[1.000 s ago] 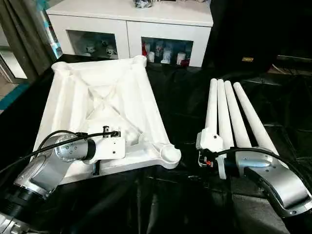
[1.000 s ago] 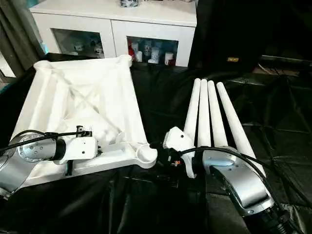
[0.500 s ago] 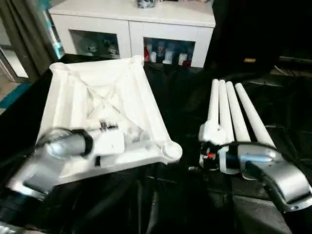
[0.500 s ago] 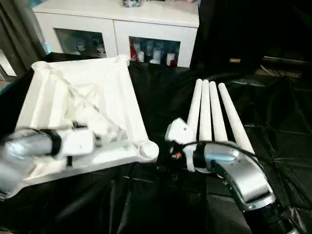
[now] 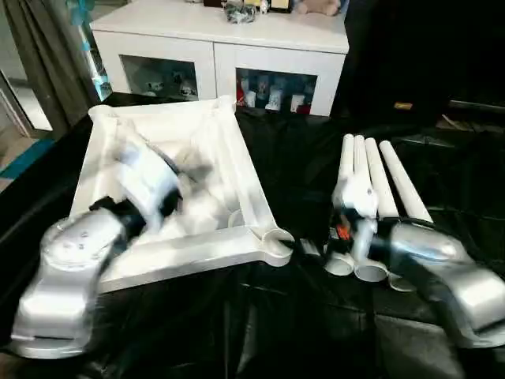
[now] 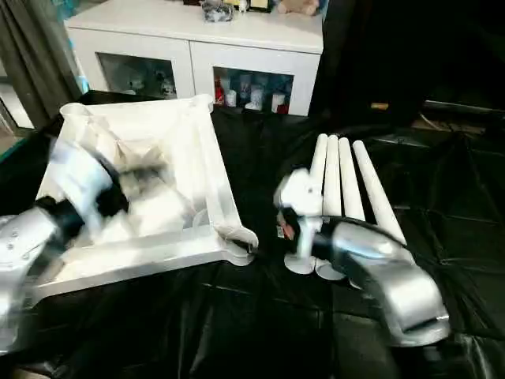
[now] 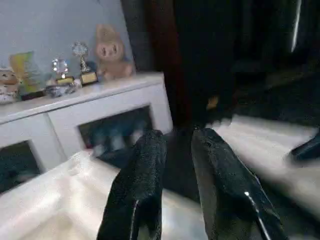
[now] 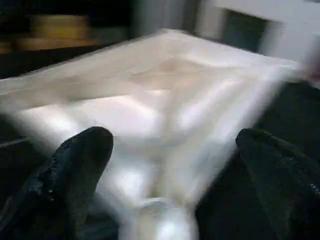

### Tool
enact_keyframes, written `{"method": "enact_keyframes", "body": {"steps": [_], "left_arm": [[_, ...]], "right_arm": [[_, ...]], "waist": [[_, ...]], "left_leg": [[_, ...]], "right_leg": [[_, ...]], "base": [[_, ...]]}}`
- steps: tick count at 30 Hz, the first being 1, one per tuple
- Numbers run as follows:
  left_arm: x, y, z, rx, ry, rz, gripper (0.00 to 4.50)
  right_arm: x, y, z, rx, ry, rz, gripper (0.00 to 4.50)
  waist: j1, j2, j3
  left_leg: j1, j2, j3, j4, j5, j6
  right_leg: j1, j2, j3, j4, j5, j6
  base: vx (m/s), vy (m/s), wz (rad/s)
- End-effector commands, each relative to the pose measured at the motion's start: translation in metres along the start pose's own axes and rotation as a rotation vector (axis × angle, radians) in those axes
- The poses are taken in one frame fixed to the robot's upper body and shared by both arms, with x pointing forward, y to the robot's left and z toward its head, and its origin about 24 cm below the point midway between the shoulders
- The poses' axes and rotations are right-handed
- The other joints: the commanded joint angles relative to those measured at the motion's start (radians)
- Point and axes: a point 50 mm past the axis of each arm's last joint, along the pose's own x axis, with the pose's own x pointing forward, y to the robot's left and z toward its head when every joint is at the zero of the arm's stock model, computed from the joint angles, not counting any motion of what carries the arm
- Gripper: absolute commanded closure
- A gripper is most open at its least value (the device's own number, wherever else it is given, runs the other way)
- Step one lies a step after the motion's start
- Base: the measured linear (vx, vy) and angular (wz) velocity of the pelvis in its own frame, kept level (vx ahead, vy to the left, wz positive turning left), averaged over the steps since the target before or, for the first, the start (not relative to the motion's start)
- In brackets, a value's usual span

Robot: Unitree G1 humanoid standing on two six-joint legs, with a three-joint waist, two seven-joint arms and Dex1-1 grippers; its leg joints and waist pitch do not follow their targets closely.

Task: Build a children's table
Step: Move table base

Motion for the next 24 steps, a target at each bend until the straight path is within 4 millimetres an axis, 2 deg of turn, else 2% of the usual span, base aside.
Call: {"method": "enact_keyframes", "body": {"steps": [1,2,3,4,5,6,7,8,9,10,11,12,14,15,16,17,19,20,22,23,24], "left_arm": [[-0.007,0.006,0.001,-0.033,-0.004,0.135,3.36],[-0.009,0.007,-0.003,-0.054,0.012,0.213,3.36],[-0.01,0.008,-0.007,-0.076,0.019,0.265,3.36],[-0.013,0.009,-0.01,-0.095,0.025,0.301,3.36],[-0.016,0.003,-0.021,-0.137,0.083,0.253,3.36],[-0.018,-0.001,-0.025,-0.168,0.106,0.195,3.36],[-0.022,-0.008,-0.034,-0.172,0.164,0.085,3.36],[-0.023,-0.009,-0.036,-0.168,0.178,0.069,3.36],[-0.023,-0.009,-0.036,-0.167,0.182,0.065,3.36],[-0.025,-0.01,-0.04,-0.159,0.222,0.043,3.36],[-0.026,-0.01,-0.044,-0.158,0.266,0.013,3.18],[-0.026,-0.01,-0.044,-0.158,0.266,0.013,3.18],[-0.028,-0.01,-0.046,-0.162,0.303,-0.013,3.18],[-0.032,-0.007,-0.048,-0.137,0.353,-0.051,3.04],[-0.032,-0.007,-0.048,-0.136,0.354,-0.051,2.89],[-0.037,-0.002,-0.048,-0.086,0.406,-0.107,2.82],[-0.039,-0.002,-0.047,-0.073,0.425,-0.146,2.78],[-0.041,-0.005,-0.042,-0.068,0.432,-0.216,2.72],[-0.042,-0.008,-0.039,-0.064,0.428,-0.256,2.46],[-0.041,-0.01,-0.037,-0.064,0.425,-0.289,2.38],[-0.042,-0.012,-0.036,-0.06,0.428,-0.315,2.35]], "right_arm": [[0.0,-0.018,-0.005,0.031,0.043,-0.207,0.0],[0.002,-0.02,-0.005,0.051,0.043,-0.245,0.0],[0.003,-0.022,-0.006,0.071,0.04,-0.265,0.0],[0.005,-0.021,-0.007,0.085,0.039,-0.277,0.0],[0.008,-0.026,-0.009,0.157,0.039,-0.334,0.0],[0.01,-0.027,-0.01,0.172,0.04,-0.351,0.0],[0.014,-0.029,-0.013,0.224,0.044,-0.376,0.0],[0.015,-0.029,-0.014,0.237,0.046,-0.379,0.0],[0.015,-0.029,-0.014,0.241,0.047,-0.38,0.0],[0.016,-0.03,-0.016,0.257,0.065,-0.402,0.0],[0.016,-0.031,-0.016,0.264,0.083,-0.413,0.0],[0.016,-0.031,-0.016,0.264,0.083,-0.413,0.0],[0.017,-0.033,-0.017,0.266,0.1,-0.427,0.0],[0.019,-0.037,-0.017,0.274,0.13,-0.457,0.0],[0.019,-0.037,-0.017,0.274,0.131,-0.458,0.0],[0.021,-0.045,-0.019,0.293,0.175,-0.511,0.0],[0.022,-0.049,-0.02,0.3,0.197,-0.537,0.0],[0.021,-0.053,-0.022,0.294,0.239,-0.576,0.0],[0.021,-0.055,-0.021,0.285,0.257,-0.595,0.0],[0.02,-0.058,-0.021,0.288,0.267,-0.605,0.0],[0.019,-0.058,-0.02,0.291,0.271,-0.623,0.0]], "waist": [[-0.008,-0.004,-0.053],[-0.015,-0.006,-0.052],[-0.017,-0.006,-0.053],[-0.022,-0.011,-0.052],[-0.017,-0.004,-0.055],[-0.023,0.0,-0.055],[-0.023,0.008,-0.055],[-0.023,0.01,-0.059],[-0.024,0.008,-0.061],[-0.023,0.001,-0.064],[-0.018,-0.004,-0.064],[-0.016,0.003,-0.061],[-0.009,0.004,-0.058],[-0.009,0.005,-0.059],[-0.005,-0.008,-0.052],[-0.006,-0.002,-0.049],[-0.007,0.001,-0.047],[-0.006,0.005,-0.047],[-0.004,0.005,-0.047],[-0.001,0.005,-0.041],[0.001,0.006,-0.042]], "left_leg": [[-0.006,0.035,-0.023,-0.088,-0.256,-0.012],[-0.006,0.035,-0.022,-0.087,-0.267,-0.008],[-0.007,0.035,-0.023,-0.085,-0.264,-0.01],[-0.011,0.033,-0.023,-0.086,-0.263,-0.004],[-0.009,0.03,-0.024,-0.083,-0.254,0.0],[-0.014,0.028,-0.026,-0.086,-0.245,0.001],[-0.015,0.028,-0.027,-0.088,-0.246,-0.001],[-0.01,0.031,-0.027,-0.087,-0.237,-0.003],[-0.009,0.033,-0.026,-0.088,-0.218,-0.002],[-0.011,0.037,-0.022,-0.085,-0.163,0.002],[-0.012,0.036,-0.018,-0.083,-0.106,0.016],[-0.019,0.034,-0.018,-0.086,-0.097,0.027],[-0.012,0.037,-0.016,-0.086,-0.104,0.023],[-0.012,0.038,-0.016,-0.087,-0.103,0.023],[-0.013,0.036,-0.015,-0.09,-0.109,0.025],[-0.01,0.035,-0.015,-0.092,-0.125,0.018],[-0.005,0.036,-0.015,-0.095,-0.148,-0.004],[-0.002,0.035,-0.015,-0.097,-0.161,-0.026],[-0.001,0.035,-0.014,-0.096,-0.163,-0.036],[-0.002,0.036,-0.013,-0.098,-0.164,-0.038],[-0.003,0.035,-0.013,-0.098,-0.17,-0.04]], "right_leg": [[0.033,-0.061,0.035,-0.096,-0.5,-0.105],[0.029,-0.06,0.034,-0.103,-0.514,-0.09],[0.031,-0.059,0.034,-0.101,-0.511,-0.085],[0.03,-0.057,0.031,-0.105,-0.521,-0.07],[0.028,-0.061,0.033,-0.106,-0.525,-0.058],[0.027,-0.059,0.033,-0.101,-0.516,-0.058],[0.026,-0.058,0.032,-0.101,-0.508,-0.057],[0.02,-0.056,0.035,-0.097,-0.459,-0.064],[0.021,-0.053,0.036,-0.094,-0.407,-0.073],[0.027,-0.05,0.038,-0.081,-0.271,-0.105],[0.027,-0.047,0.039,-0.069,-0.158,-0.141],[0.035,-0.051,0.039,-0.062,-0.135,-0.163],[0.033,-0.053,0.039,-0.061,-0.14,-0.174],[0.034,-0.053,0.04,-0.061,-0.136,-0.177],[0.033,-0.054,0.041,-0.06,-0.157,-0.172],[0.027,-0.053,0.041,-0.062,-0.189,-0.17],[0.027,-0.054,0.042,-0.064,-0.215,-0.161],[0.026,-0.053,0.041,-0.062,-0.214,-0.157],[0.026,-0.054,0.042,-0.061,-0.199,-0.157],[0.025,-0.056,0.044,-0.062,-0.188,-0.157],[0.027,-0.056,0.045,-0.061,-0.185,-0.158]], "base": [[0.0,0.0,0.0],[0.0,0.0,0.0],[0.0,0.0,0.0],[0.0,0.0,0.0],[0.0,0.0,0.0],[0.0,0.0,0.0],[0.0,0.0,0.0],[0.0,0.0,0.0],[0.0,0.0,0.0],[0.0,0.0,0.0],[0.0,0.0,0.0],[0.0,0.0,0.0],[0.0,0.0,0.0],[0.0,0.0,0.0],[0.0,0.0,0.0],[0.0,0.0,0.0],[0.0,0.0,0.0],[0.0,0.0,0.0],[0.0,0.0,0.0],[0.0,0.0,0.0],[0.0,0.0,0.0]]}}
